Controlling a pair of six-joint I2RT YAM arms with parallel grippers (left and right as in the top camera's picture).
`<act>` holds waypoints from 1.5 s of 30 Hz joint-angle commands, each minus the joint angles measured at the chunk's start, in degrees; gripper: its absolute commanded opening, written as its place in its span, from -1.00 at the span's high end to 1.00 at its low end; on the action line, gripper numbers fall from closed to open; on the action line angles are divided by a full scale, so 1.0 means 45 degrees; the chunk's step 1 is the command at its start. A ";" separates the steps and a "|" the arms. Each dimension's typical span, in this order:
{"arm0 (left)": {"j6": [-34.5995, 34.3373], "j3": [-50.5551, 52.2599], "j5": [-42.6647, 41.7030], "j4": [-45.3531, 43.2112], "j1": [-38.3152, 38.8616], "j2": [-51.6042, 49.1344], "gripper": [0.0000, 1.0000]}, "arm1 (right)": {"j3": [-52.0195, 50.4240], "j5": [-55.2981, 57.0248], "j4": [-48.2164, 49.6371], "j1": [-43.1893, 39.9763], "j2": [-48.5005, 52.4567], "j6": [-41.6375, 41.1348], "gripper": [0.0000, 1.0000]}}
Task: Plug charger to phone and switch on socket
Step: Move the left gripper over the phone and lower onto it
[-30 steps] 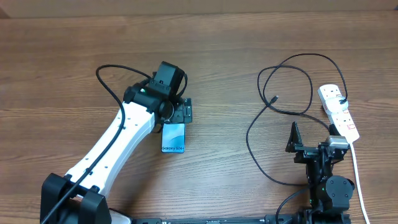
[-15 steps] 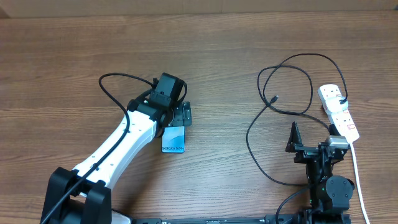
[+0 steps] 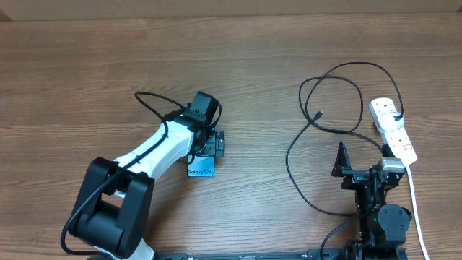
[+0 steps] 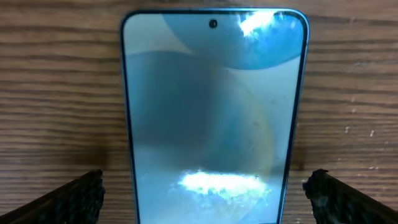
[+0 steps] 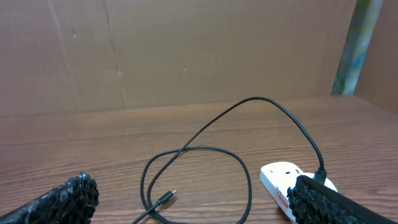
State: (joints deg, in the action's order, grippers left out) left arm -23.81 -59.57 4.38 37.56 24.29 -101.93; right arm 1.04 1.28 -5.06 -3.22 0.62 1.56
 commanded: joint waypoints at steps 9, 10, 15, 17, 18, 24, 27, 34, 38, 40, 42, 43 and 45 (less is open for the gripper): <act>0.0146 0.0015 -0.0306 0.0102 0.0034 -0.0209 -1.00 | -0.0131 -0.0073 0.0083 0.0058 -0.0087 0.0083 -1.00; 0.0146 0.0015 -0.0296 0.0068 0.0034 -0.0209 -0.99 | -0.0131 -0.0073 0.0083 0.0058 -0.0087 0.0083 -1.00; 0.0102 0.0015 -0.0272 -0.0092 0.0024 -0.0248 -0.99 | -0.0131 -0.0073 0.0083 0.0058 -0.0087 0.0083 -1.00; 0.0097 0.0015 -0.0277 -0.0092 0.0024 -0.0408 -1.00 | -0.0131 -0.0073 0.0083 0.0058 -0.0087 0.0083 -1.00; 0.0102 0.0015 -0.0272 -0.0092 0.0024 -0.0631 -1.00 | -0.0131 -0.0073 0.0083 0.0058 -0.0087 0.0083 -1.00; 0.0044 0.0015 -0.1015 0.0000 0.0029 -0.1418 -0.99 | -0.0131 -0.0073 0.0083 0.0058 -0.0087 0.0083 -1.00; -0.0238 0.0015 -0.0986 0.0340 0.0024 -0.1418 -0.87 | -0.0131 -0.0073 0.0083 0.0058 -0.0087 0.0083 -1.00; -0.0238 0.0015 -0.0971 0.0738 0.0024 -0.1418 -0.60 | -0.0131 -0.0073 0.0087 0.0058 -0.0087 0.0083 -1.00; -0.0238 0.0015 -0.0933 0.0724 0.0024 -0.1418 -0.40 | -0.0131 -0.0073 0.0083 0.0058 -0.0087 0.0083 -1.00; -0.0238 0.0015 -0.0923 0.0631 0.0024 -0.1418 -0.37 | -0.0131 -0.0073 0.0083 0.0058 -0.0087 0.0083 -1.00; -0.0238 0.0015 -0.0923 0.0568 0.0024 -0.1418 -0.36 | -0.0131 -0.0073 0.0083 0.0058 -0.0087 0.0083 -1.00; -0.0238 0.0015 -0.0923 0.0568 0.0024 -0.1418 -0.36 | -0.0131 -0.0073 0.0083 0.0058 -0.0087 0.0083 -1.00; -0.0238 0.0015 -0.0879 0.0544 0.0024 -0.1418 -0.32 | -0.0131 -0.0073 0.0083 0.0058 -0.0087 0.0083 -1.00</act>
State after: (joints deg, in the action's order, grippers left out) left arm -24.10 -61.19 1.91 39.86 24.29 -105.03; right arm 1.04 1.28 -5.10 -3.22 0.64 1.54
